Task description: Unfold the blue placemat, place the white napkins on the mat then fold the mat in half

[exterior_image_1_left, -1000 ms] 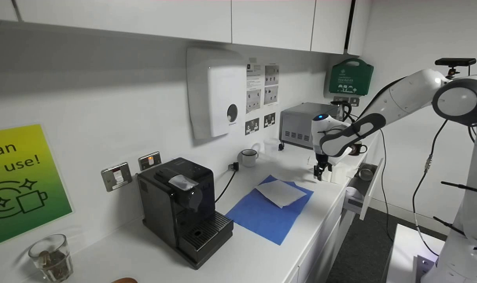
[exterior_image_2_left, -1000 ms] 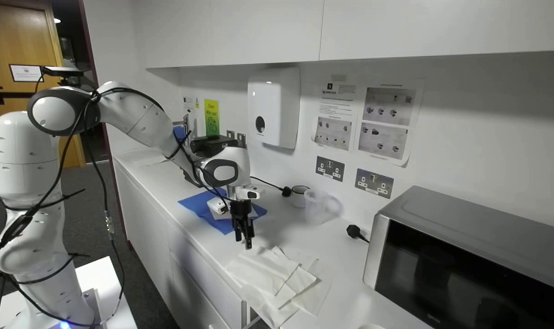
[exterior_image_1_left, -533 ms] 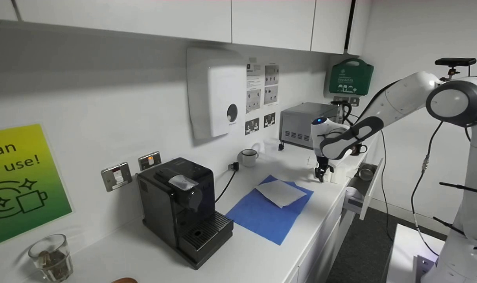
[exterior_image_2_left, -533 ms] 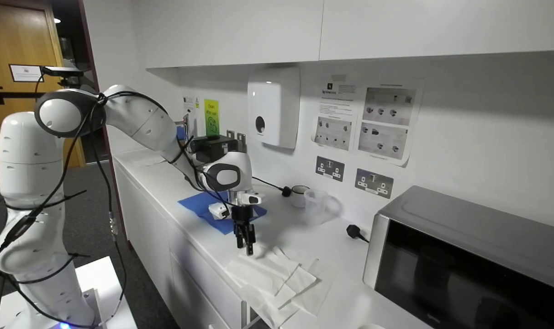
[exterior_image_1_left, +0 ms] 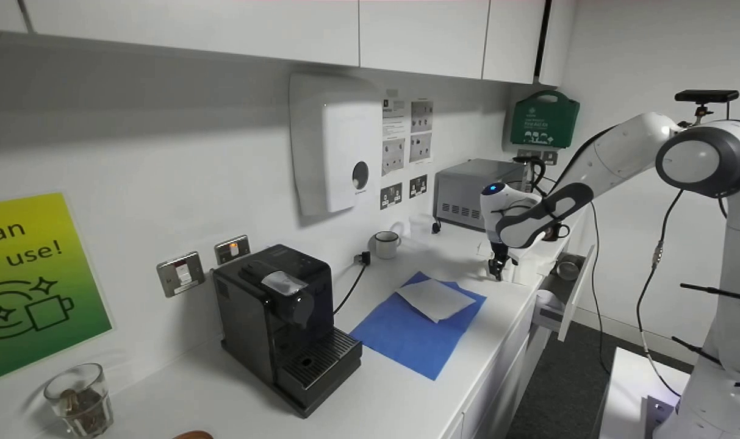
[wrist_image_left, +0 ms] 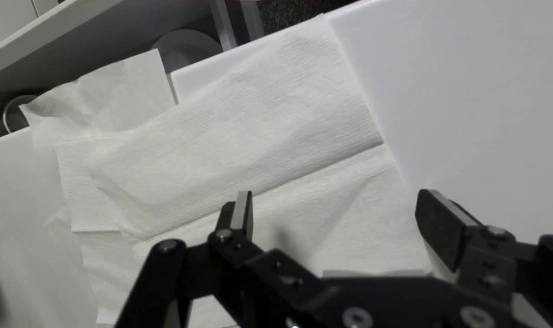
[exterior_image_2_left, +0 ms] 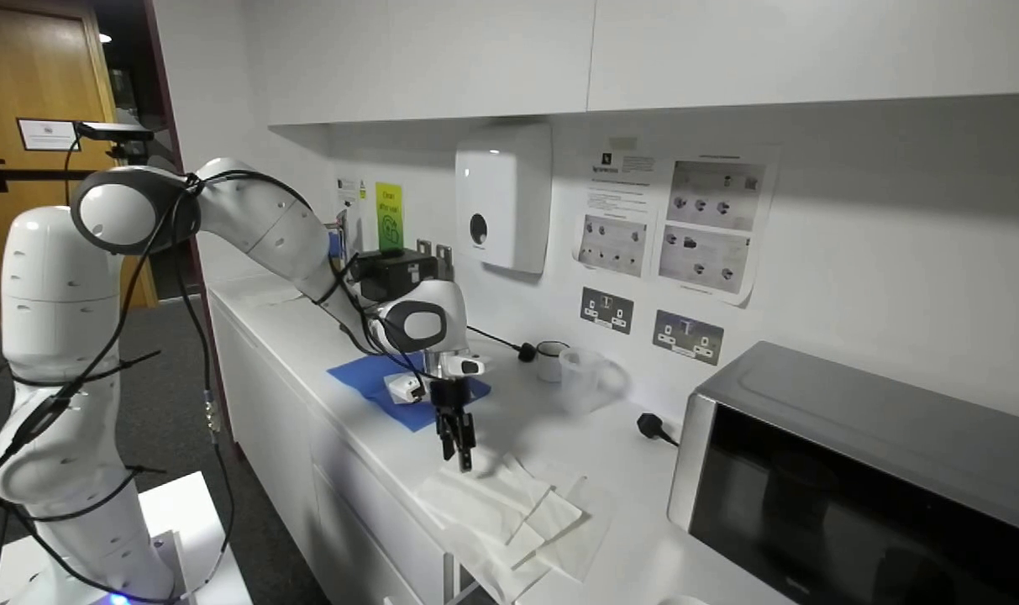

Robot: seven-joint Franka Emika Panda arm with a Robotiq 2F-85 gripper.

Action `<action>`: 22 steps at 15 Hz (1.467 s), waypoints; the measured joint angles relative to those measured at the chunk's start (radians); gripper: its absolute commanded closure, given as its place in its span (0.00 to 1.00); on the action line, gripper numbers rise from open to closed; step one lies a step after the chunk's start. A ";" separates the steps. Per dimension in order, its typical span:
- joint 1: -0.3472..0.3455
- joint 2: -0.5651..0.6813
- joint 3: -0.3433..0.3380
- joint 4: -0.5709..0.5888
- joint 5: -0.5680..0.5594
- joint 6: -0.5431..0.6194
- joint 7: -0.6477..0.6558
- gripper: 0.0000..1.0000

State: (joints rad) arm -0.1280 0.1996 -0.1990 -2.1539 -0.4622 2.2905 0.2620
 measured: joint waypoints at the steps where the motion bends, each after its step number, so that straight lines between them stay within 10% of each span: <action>1: 0.000 0.000 0.000 0.004 -0.003 0.000 0.005 0.05; 10: 0.029 0.001 0.001 0.033 -0.004 -0.001 0.019 0.71; 11: 0.030 0.001 0.001 0.033 -0.004 -0.001 0.019 0.30; 13: 0.031 0.001 0.001 0.033 -0.004 -0.001 0.019 0.33; 18: 0.031 0.001 0.001 0.033 -0.003 -0.001 0.019 0.00; 22: 0.031 0.001 0.001 0.034 -0.002 -0.001 0.019 0.00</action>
State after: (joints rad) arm -0.0969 0.2002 -0.1978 -2.1198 -0.4645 2.2890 0.2812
